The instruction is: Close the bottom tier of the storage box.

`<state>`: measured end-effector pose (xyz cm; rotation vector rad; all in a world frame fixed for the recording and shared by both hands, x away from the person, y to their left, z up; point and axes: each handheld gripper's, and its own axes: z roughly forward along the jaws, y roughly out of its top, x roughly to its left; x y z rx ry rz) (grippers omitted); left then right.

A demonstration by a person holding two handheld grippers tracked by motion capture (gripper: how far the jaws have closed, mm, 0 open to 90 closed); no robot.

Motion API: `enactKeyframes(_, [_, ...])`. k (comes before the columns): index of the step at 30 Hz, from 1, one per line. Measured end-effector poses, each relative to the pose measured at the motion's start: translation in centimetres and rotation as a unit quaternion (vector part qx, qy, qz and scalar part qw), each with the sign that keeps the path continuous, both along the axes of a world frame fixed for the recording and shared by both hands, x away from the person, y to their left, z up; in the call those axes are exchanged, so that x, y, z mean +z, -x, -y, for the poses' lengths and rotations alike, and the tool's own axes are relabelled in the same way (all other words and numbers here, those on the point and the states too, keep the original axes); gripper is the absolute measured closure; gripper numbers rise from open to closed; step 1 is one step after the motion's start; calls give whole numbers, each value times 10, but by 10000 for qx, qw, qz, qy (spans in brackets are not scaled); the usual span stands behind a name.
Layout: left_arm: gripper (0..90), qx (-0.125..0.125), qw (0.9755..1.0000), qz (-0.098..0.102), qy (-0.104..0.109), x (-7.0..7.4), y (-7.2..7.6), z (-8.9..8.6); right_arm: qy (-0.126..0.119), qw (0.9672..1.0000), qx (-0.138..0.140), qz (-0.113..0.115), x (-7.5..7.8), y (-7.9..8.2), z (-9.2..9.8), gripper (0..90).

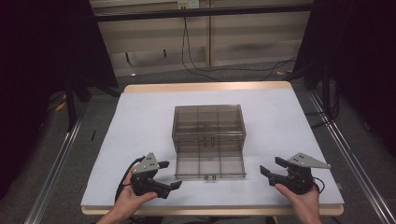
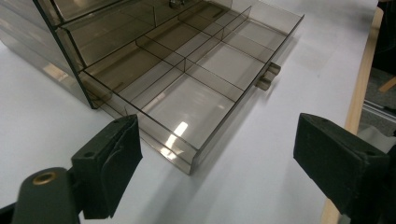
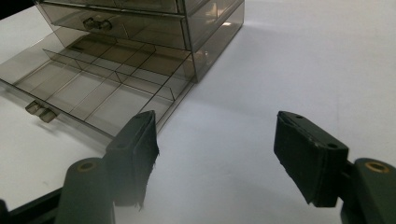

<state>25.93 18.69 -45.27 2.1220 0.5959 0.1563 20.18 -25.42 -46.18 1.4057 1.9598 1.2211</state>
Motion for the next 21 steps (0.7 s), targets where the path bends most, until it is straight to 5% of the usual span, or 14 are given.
enactKeyframes(5, [163, -36, 9990, -430, 148, 4, -3, 4, -184, 9998, 20, -63, 0, 0, 1, 323])
enactKeyframes(12, [291, -348, 9987, -372, 19, 7, -2, 16, -154, 9998, 78, -29, 0, 0, 0, 350])
enactKeyframes(21, [290, -641, 9975, -278, -47, 5, -1, 26, -186, 9995, 233, -45, 0, 2, -2, 350])
